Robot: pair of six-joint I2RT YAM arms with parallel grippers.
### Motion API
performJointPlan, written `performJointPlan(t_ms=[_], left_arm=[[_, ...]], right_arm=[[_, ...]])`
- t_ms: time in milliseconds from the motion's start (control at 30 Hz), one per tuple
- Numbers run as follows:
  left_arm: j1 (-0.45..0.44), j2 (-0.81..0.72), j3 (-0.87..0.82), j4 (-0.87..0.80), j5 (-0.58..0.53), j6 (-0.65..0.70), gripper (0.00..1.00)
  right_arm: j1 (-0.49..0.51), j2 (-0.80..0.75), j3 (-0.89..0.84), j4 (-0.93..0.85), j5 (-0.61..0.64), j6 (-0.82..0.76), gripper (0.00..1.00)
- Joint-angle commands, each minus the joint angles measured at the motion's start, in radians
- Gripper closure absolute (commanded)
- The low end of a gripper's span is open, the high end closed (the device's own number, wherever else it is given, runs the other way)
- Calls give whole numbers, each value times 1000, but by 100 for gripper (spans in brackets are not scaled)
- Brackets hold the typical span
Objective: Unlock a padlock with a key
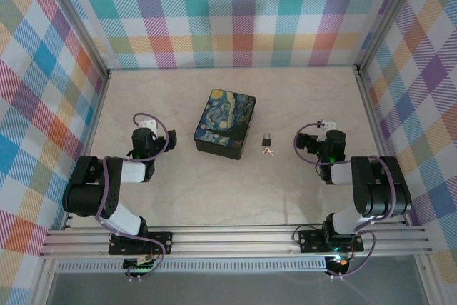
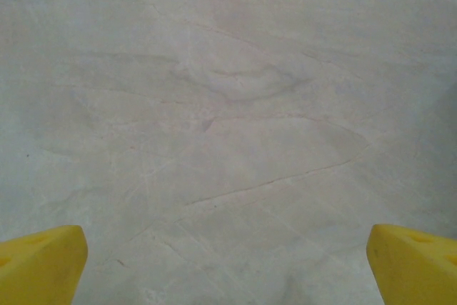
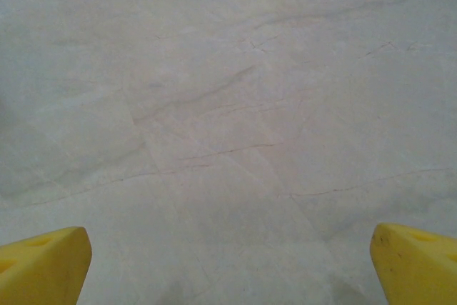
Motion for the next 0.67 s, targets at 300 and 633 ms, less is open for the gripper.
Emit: performJointPlan(t_ms=[300,633], left_arm=[[-5,2,3,48,0,25,0],[-6,4,5,45,4,26,0]], right_arm=[[-3,-6,43,41,-18,-26,0],[-3,-7,45,38,-20,-28,0]])
